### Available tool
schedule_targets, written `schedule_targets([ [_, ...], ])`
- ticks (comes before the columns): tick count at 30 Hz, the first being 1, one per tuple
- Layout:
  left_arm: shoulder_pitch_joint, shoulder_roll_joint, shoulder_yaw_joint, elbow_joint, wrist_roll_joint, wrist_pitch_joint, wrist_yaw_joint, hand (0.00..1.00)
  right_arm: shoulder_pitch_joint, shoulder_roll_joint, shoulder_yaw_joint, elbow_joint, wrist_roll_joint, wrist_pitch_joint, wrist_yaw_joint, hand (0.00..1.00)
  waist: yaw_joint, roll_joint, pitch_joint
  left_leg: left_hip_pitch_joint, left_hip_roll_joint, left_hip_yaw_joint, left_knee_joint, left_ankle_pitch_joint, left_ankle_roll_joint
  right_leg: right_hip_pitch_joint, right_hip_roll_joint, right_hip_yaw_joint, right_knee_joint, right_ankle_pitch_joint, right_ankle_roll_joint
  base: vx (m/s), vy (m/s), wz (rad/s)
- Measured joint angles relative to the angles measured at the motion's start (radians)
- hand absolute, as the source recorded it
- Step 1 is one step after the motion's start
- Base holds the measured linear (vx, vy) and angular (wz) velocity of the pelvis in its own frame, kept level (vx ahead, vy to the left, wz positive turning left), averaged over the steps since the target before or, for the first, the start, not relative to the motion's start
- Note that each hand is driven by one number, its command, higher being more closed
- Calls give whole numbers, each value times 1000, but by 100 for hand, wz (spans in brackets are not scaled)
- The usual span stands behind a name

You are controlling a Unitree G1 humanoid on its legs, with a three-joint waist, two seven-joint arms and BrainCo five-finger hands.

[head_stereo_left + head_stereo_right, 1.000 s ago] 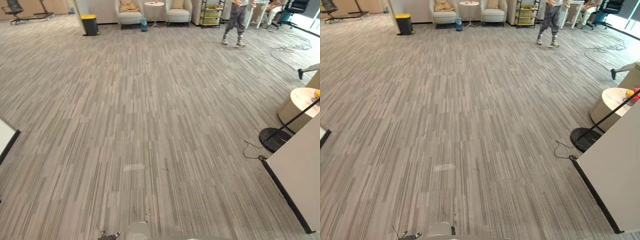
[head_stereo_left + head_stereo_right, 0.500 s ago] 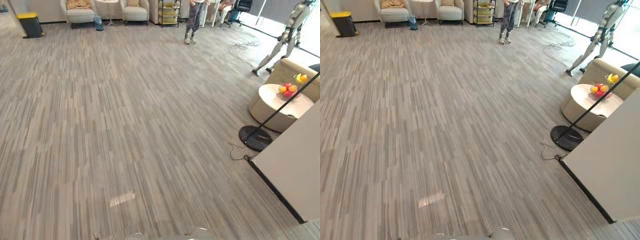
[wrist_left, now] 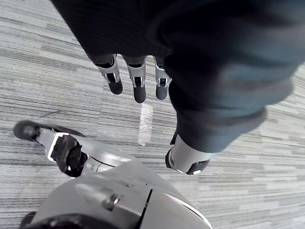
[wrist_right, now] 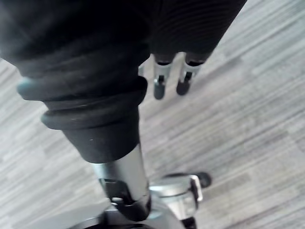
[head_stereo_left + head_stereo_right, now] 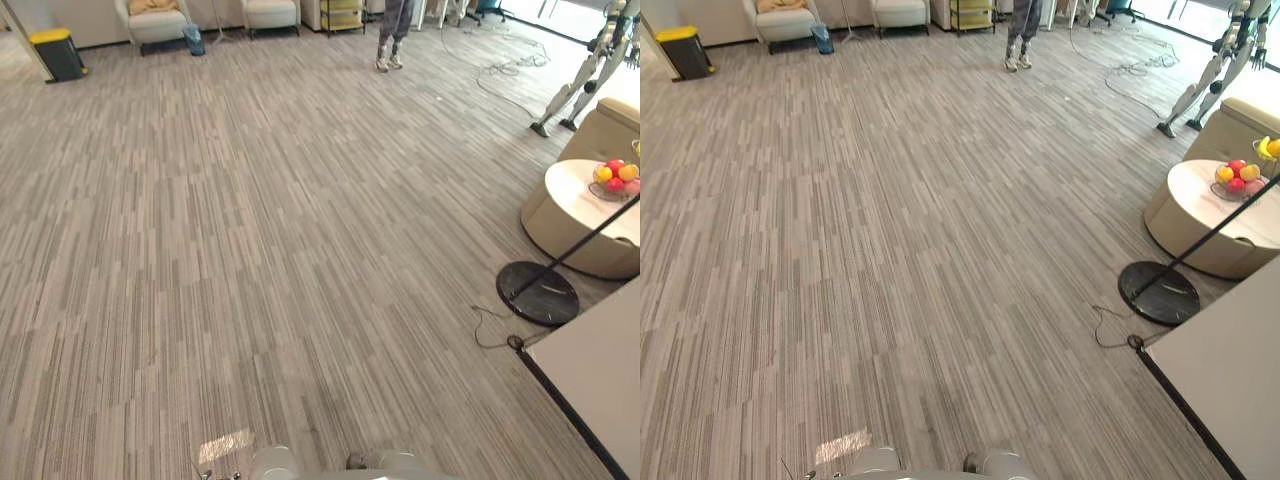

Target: Organize washtable

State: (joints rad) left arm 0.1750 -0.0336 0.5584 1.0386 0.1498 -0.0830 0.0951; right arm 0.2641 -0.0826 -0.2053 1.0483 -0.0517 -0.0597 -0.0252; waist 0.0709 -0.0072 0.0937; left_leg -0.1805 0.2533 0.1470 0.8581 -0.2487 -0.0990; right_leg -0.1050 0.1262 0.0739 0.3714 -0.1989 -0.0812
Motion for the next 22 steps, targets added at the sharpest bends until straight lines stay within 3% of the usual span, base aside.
schedule_targets([
  [4, 3, -3, -3, -13, -2, -4, 1, 0, -14, -4, 10, -1, 0, 0, 1, 0, -1, -4, -2, 10, -39, 13, -428, 18, -3, 57, -19, 16, -72, -4, 8, 277, 41, -4],
  [6, 1, 2, -4, -8, -2, -8, 1, 0, -16, 0, 11, 0, -13, 2, -2, 0, 4, -4, -4, 43, -65, 16, -558, 115, 3, 72, -31, 40, -80, -13, 24, 273, 155, -18],
  [8, 5, 12, -5, -6, -13, -14, -1, 0, -10, 17, 8, 0, -26, 1, -18, 0, 1, -24, -7, 94, -91, 37, -615, 127, 17, 95, -57, 51, -94, -1, 57, 261, 176, -11],
  [11, 5, 20, -8, 8, -32, -17, -6, 0, 3, 20, 4, 2, -32, 1, -20, 0, 6, -30, -22, 148, -122, 66, -685, 141, 38, 122, -84, 80, -128, 23, 93, 166, 175, -12],
  [15, 3, 42, -57, 34, -56, -23, -10, 0, 6, 19, -13, 29, -32, -2, -18, 0, 11, -33, -30, 197, -147, 94, -768, 172, 62, 136, -98, 112, -163, 56, 96, 72, 111, -18],
  [22, 2, 57, -97, 63, -62, -23, -17, 0, 0, 12, -34, 70, -28, -14, -15, 0, -3, -21, -35, 231, -173, 90, -864, 234, 67, 134, -110, 126, -202, 77, 92, -46, 14, -5],
])
